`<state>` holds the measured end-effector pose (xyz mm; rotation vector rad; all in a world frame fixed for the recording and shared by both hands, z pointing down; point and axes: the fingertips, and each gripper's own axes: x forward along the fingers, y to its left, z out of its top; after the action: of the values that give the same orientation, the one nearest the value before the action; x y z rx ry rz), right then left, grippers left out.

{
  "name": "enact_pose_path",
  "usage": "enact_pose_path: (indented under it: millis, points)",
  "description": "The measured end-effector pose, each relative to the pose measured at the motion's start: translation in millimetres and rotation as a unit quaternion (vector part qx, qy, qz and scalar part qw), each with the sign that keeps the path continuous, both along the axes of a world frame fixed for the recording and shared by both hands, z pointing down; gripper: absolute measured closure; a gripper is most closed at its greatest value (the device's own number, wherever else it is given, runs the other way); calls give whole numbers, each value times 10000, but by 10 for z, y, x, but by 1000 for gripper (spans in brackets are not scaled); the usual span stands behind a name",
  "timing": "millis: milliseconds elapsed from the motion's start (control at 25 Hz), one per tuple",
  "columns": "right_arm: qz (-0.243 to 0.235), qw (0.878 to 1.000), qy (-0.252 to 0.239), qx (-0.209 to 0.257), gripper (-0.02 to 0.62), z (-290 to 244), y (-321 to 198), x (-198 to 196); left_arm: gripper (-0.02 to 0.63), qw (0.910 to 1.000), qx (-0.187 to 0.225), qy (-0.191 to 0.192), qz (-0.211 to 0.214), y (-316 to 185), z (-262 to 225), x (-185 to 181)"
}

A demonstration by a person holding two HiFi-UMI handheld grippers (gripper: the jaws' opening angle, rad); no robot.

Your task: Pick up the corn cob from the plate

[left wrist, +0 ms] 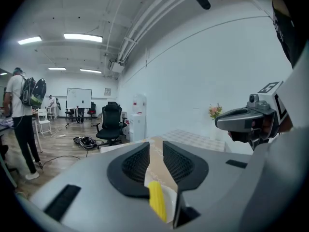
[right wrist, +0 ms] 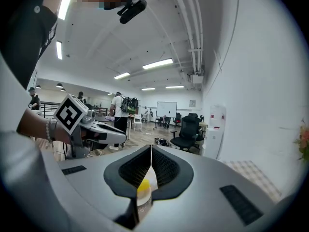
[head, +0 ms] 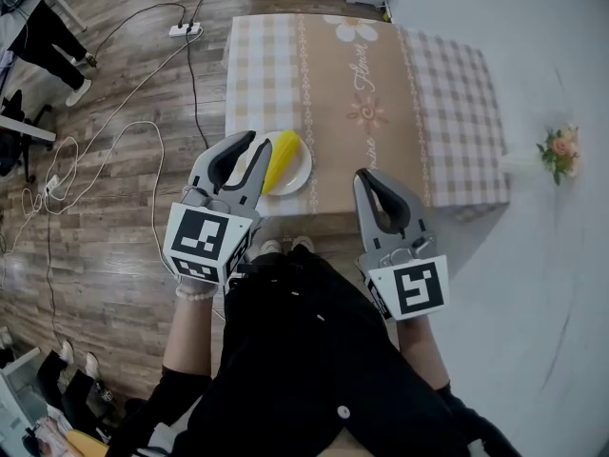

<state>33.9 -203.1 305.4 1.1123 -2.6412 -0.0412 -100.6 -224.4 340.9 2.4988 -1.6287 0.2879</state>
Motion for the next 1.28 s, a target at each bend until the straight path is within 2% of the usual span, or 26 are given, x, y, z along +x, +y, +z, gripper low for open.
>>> enact_pose_path:
  millis: [320,520,720,920,1280]
  points:
    - [162,9998,57,-96,554,42,17,106,383,9985,-491,-118,228,-140,414,137]
    - [283,9995,81,-101,554,57,7,187,342,9960,-813,-150,350,-207,691,205]
    - [357,9992,101,-134,554,84,-4,230,333,9922,-1152,-261,397,-268,980,261]
    - [451,9987,129,-185,554,111,-10,284,331,9842,-1543,-694,530,-278,1308,325]
    - [598,9977,179,-265,553,160,-31,381,331,9713,-2152,-801,625,-353,1794,391]
